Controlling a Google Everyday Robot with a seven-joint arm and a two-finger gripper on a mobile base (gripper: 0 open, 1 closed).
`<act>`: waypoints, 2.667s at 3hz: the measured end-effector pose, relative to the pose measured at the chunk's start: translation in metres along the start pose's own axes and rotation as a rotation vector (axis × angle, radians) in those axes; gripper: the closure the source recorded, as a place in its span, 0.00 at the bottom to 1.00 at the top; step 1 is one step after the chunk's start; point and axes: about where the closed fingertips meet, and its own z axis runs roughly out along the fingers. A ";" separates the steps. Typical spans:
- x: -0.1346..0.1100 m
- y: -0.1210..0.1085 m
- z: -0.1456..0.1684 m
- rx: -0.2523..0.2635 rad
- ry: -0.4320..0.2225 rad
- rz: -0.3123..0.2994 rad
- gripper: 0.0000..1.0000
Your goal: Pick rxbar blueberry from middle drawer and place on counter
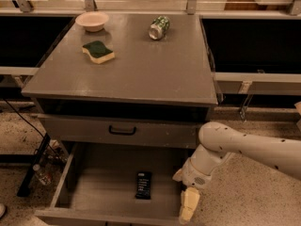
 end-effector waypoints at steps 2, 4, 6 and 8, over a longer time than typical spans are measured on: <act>0.000 -0.007 0.008 0.055 0.072 0.082 0.00; 0.000 -0.010 0.014 0.115 0.161 0.170 0.00; -0.031 -0.032 0.047 0.096 0.117 0.171 0.00; -0.034 -0.039 0.052 0.163 0.133 0.211 0.00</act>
Offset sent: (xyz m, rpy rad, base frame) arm 0.0089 0.0040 -0.0160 -0.2055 -0.0112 -0.1226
